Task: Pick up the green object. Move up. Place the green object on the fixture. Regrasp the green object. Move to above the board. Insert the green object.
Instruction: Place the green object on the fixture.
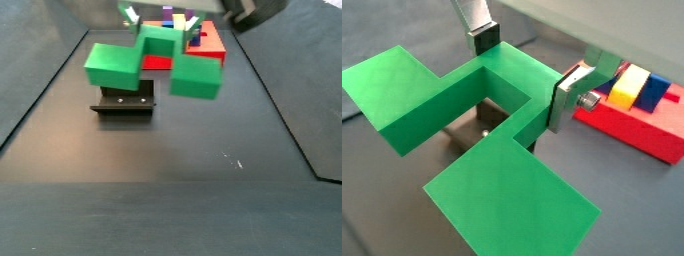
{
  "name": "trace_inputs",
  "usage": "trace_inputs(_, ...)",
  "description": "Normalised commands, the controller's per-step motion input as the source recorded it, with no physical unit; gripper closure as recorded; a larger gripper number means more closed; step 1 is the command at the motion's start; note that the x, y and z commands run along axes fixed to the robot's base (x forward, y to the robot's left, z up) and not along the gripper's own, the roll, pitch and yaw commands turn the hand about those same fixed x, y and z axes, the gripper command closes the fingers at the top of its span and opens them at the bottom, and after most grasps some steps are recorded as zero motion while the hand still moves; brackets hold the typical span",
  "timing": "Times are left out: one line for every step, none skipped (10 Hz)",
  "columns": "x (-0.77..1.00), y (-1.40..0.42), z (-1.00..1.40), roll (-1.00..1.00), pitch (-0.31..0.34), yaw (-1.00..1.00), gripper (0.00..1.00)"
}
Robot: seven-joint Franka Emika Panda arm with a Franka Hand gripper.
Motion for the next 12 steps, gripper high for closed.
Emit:
trace_inputs(0.69, 0.04, -0.05, -1.00, -0.126, -0.35, 1.00)
trace_inputs(0.69, 0.00, -0.07, -0.94, -0.117, -0.31, 1.00)
trace_inputs(0.63, -0.05, -0.09, -0.87, -0.023, -0.22, 1.00)
trace_inputs(0.69, -0.13, -0.11, -0.81, 0.000, -0.11, 1.00)
trace_inputs(0.67, -0.10, -0.09, -0.84, 0.000, -0.05, 1.00)
trace_inputs(0.68, -0.18, -0.17, -0.78, 0.057, -0.05, 1.00)
trace_inputs(0.42, -0.44, -0.27, -0.60, 0.191, -0.07, 1.00)
trace_inputs(0.47, -0.56, -0.36, -0.48, 0.174, 0.00, 1.00)
trace_inputs(0.55, -0.68, -0.56, -0.27, 0.143, 0.00, 1.00)
trace_inputs(0.51, -0.77, -0.57, -0.17, 0.126, 0.00, 1.00)
trace_inputs(0.53, -0.72, -0.52, -0.22, 0.169, 0.00, 1.00)
trace_inputs(0.54, -0.62, -0.38, -0.24, 0.209, 0.00, 1.00)
